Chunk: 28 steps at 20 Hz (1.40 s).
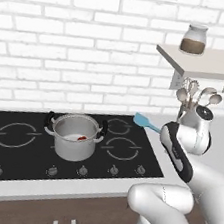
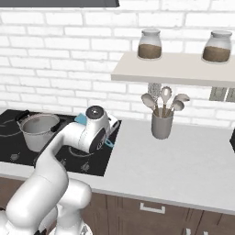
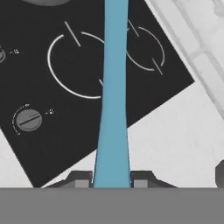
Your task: Put the cucumber and bell pepper in the pot. Retrieve the spatula and lightly stir the vegetables in the pot.
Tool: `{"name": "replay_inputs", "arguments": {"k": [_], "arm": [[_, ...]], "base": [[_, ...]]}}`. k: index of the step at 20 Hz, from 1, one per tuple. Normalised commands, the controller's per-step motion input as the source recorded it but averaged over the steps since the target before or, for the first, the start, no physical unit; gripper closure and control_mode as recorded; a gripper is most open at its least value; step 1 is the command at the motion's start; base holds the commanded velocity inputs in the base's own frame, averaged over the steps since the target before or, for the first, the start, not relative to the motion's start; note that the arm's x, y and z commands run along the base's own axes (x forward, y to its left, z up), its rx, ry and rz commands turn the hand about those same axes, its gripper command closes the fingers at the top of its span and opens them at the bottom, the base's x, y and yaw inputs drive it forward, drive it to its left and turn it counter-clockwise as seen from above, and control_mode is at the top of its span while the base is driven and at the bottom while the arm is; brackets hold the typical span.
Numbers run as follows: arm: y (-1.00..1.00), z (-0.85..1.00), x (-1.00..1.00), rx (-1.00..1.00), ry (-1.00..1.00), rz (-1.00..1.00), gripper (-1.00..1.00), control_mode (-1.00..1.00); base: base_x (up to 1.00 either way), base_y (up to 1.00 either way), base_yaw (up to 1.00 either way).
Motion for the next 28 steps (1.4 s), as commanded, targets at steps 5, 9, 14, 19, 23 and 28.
{"name": "replay_inputs", "arguments": {"k": [5,9,14,19,23,28], "arm": [[0.31,0.26,0.07,0.0,0.0,0.07,1.0,-1.0],[0.44,0.47,0.14,0.0,-0.01,0.08,1.0,-1.0],[0.42,0.39,0.16,0.0,-0.02,0.03,1.0,-1.0],[0.52,0.25,0.14,-0.07,-0.05,0.06,1.0,-1.0],[0.6,0.32,0.2,-0.24,-0.08,0.13,1.0,-1.0],[0.39,0.45,0.11,-0.28,-0.05,0.21,1.0,-1.0]], "base": [[0.0,0.0,0.0],[0.0,0.0,0.0],[0.0,0.0,0.0],[0.0,0.0,0.0],[0.0,0.0,0.0],[0.0,0.0,0.0]]}}
